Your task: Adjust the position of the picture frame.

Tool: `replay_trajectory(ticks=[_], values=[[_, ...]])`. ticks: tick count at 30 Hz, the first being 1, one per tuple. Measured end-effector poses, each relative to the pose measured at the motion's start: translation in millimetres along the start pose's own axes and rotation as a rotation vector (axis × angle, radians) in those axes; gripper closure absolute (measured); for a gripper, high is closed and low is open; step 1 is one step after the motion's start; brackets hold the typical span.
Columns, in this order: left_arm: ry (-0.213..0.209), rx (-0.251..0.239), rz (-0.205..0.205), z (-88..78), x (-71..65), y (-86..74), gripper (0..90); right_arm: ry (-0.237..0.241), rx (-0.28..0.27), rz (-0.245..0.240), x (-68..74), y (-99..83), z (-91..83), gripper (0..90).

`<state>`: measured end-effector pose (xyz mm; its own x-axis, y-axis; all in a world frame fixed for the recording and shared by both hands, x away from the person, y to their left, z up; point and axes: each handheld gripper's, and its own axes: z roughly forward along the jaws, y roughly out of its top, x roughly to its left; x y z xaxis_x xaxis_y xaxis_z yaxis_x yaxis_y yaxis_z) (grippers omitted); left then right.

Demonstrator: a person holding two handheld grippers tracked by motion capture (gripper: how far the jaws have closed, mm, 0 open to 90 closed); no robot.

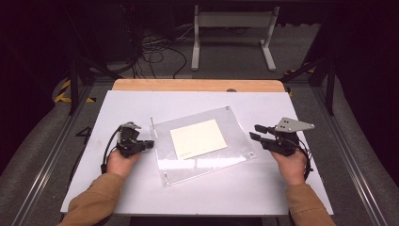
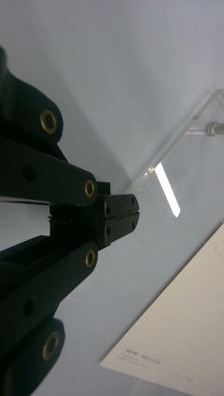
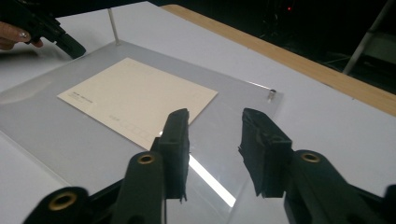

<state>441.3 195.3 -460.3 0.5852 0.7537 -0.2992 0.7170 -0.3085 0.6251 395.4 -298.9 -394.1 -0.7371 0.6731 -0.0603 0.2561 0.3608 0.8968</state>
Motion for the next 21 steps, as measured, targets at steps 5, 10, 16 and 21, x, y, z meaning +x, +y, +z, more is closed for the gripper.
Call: replay_trajectory(ticks=[5,10,16,21], values=[[-0.004,-0.026,0.050,8.2,-6.8,5.9,89.7,0.017,0.097,0.022,-9.3,4.7,14.9,68.7],[-0.020,-0.067,0.082,-10.3,-20.4,-2.3,89.4,0.066,0.226,0.030,-25.1,26.4,46.4,89.2],[-0.075,-0.132,0.175,-46.2,-41.8,-23.9,81.5,0.045,0.393,-0.029,-43.5,59.9,115.3,89.2],[-0.087,-0.170,0.146,-60.0,-38.1,-33.1,78.4,0.019,0.454,-0.041,-52.8,71.0,155.2,89.3]])
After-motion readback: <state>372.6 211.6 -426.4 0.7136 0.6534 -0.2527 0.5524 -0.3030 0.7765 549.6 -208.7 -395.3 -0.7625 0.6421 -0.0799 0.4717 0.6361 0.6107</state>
